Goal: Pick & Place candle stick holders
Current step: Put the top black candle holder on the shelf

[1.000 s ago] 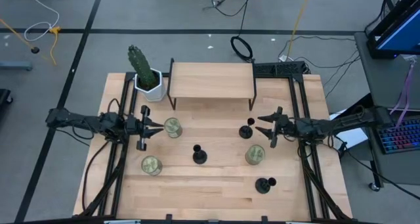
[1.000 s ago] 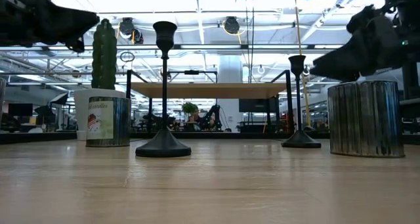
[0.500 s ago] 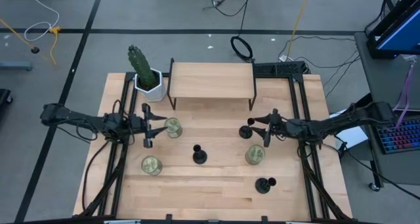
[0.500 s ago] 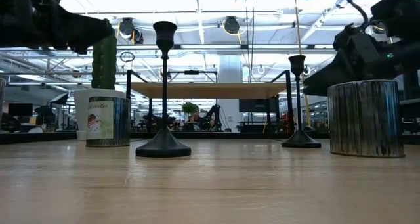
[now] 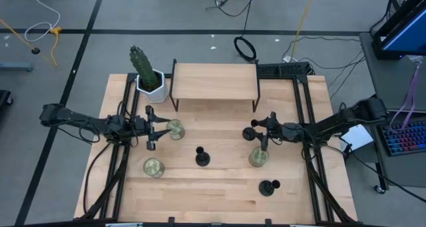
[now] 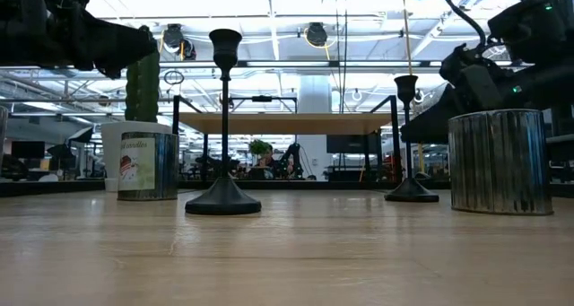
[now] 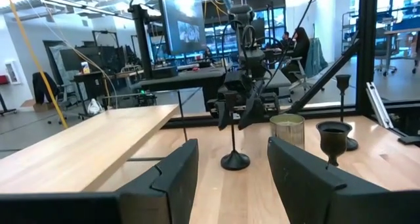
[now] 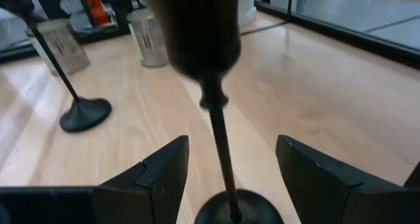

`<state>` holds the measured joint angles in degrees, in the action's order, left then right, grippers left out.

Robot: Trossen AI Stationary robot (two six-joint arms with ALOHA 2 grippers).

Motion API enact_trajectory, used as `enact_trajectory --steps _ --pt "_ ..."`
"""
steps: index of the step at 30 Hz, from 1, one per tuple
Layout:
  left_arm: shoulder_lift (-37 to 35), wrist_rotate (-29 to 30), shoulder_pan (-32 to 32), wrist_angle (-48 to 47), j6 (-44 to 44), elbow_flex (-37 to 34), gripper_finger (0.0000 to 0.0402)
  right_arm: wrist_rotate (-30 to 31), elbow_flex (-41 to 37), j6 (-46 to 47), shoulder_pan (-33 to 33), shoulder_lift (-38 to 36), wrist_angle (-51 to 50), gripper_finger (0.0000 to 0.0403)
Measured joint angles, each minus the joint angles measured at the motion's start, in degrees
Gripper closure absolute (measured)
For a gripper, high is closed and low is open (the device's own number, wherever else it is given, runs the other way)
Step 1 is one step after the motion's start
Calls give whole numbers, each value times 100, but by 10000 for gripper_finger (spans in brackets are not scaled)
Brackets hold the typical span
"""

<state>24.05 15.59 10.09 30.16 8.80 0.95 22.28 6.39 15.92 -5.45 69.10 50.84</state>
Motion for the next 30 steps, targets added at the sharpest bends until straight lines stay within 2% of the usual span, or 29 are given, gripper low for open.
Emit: enact_trajectory --steps 3,6,13,17,20,24,26,30 --pt "5 0 0 1 -23 0 211 1 1 -53 13 201 421 208" --pt "9 0 0 1 -157 0 211 1 9 -54 23 308 453 248" --pt "7 0 2 -27 -243 0 211 27 9 -81 24 311 542 385" --pt "7 0 0 -32 -359 0 211 -24 14 -61 24 303 1169 385" --pt "7 0 0 -32 -358 0 211 -454 168 -365 26 273 1736 392" --pt "7 0 0 -10 -352 0 211 -761 854 -1006 27 201 1815 393" --pt "4 0 0 10 -338 0 211 -763 1381 -1380 105 119 1294 393" --pt "4 0 2 10 -337 0 211 -770 2719 -1832 578 -140 -955 393"
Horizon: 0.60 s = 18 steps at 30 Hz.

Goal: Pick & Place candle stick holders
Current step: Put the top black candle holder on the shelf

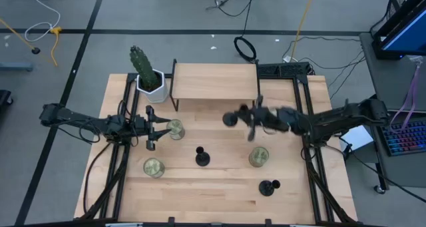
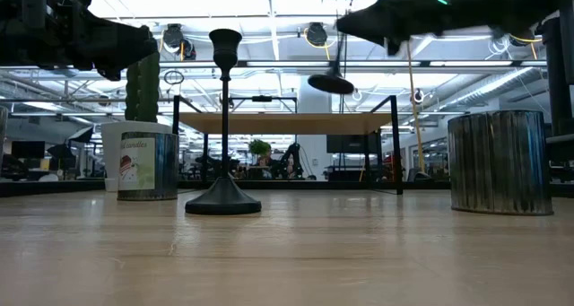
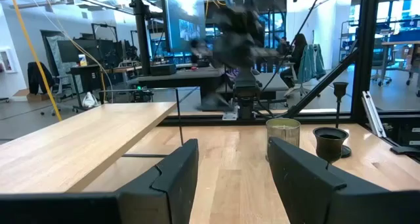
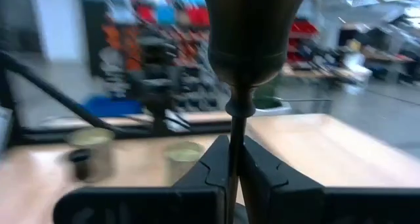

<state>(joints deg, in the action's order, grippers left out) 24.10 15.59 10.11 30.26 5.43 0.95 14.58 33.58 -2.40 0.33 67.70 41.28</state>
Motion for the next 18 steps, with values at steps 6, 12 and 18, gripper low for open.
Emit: enact_trajectory --steps 6,12,18 --pt "2 -1 -2 -7 -101 0 211 -141 1727 -25 1238 -108 -2363 393" --pt "5 -2 -2 30 -116 0 211 -1382 2030 479 2876 71 -2754 393" --pt "28 0 -2 35 -127 0 211 -1880 2025 458 3888 557 -2741 393"
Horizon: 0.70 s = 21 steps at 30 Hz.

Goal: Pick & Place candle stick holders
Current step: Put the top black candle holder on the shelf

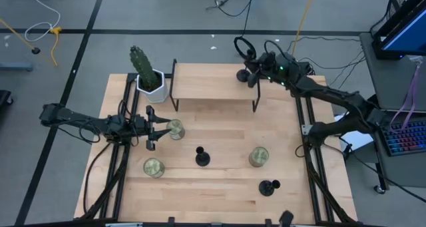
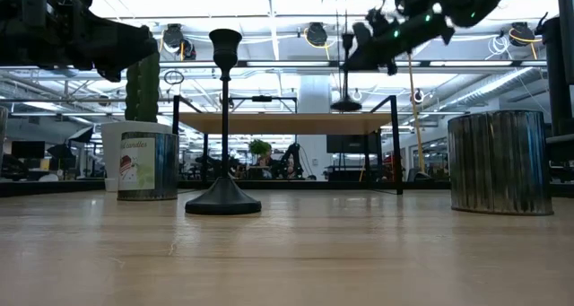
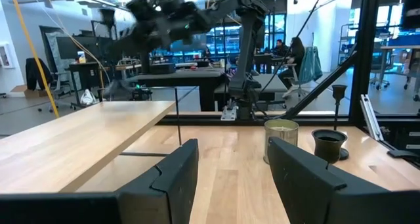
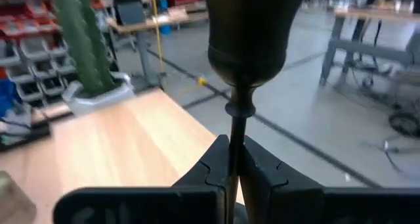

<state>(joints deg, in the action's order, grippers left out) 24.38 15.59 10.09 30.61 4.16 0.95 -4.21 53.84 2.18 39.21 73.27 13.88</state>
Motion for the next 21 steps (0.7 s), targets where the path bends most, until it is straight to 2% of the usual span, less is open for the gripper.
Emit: enact_trajectory --steps 2,7,21 --pt "0 0 0 11 2 0 211 -201 -1 -13 170 246 216 393" --pt "0 0 1 11 0 0 211 -228 12 24 421 710 550 393" --pt "0 -7 0 -83 -43 0 211 -185 1 -258 502 777 627 375"
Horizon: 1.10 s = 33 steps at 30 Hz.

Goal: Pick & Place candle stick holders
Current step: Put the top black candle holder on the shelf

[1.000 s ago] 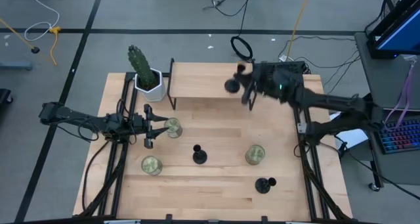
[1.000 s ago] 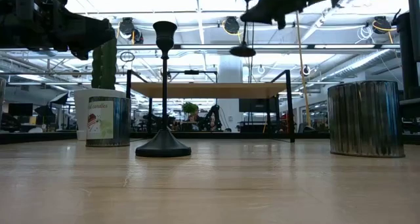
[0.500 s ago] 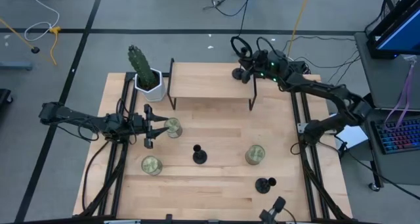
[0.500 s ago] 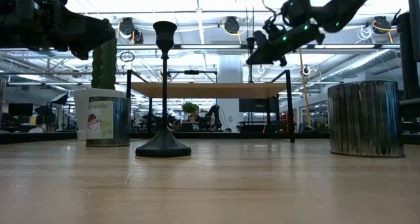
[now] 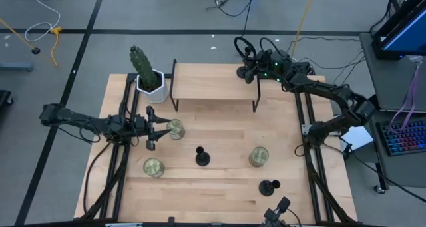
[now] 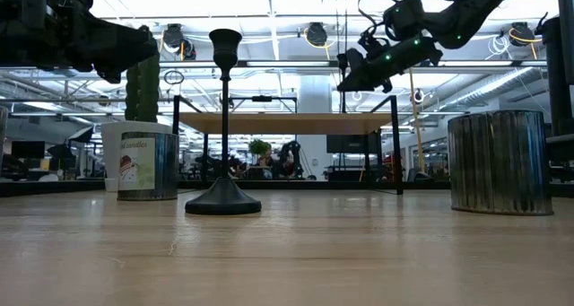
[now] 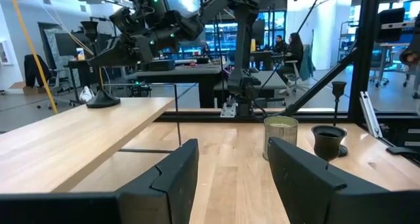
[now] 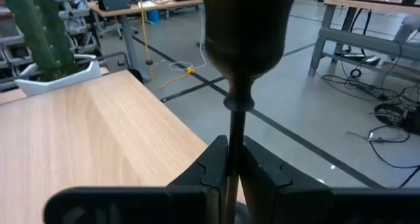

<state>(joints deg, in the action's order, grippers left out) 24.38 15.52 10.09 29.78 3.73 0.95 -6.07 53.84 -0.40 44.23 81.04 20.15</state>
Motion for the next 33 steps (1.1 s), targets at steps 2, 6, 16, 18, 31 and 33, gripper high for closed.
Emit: enact_trajectory --steps 2,6,16,18,31,33 --pt "0 -49 2 -15 -42 0 211 0 0 -47 0 0 -15 378" --pt "0 -434 4 -205 -130 0 211 2 -2 -175 0 1 4 377" --pt "67 -1057 156 -247 -836 -2 211 -175 -2 -181 -7 -45 -1 288" --pt "158 -1065 270 -228 -864 -1 211 -173 -2 -182 -7 -123 1 266" --pt "2231 -777 763 555 -587 737 211 -173 -4 -200 -271 -1460 -2022 219" --pt "2704 -767 767 564 -654 955 211 -172 -4 -202 -447 -1638 -2358 220"
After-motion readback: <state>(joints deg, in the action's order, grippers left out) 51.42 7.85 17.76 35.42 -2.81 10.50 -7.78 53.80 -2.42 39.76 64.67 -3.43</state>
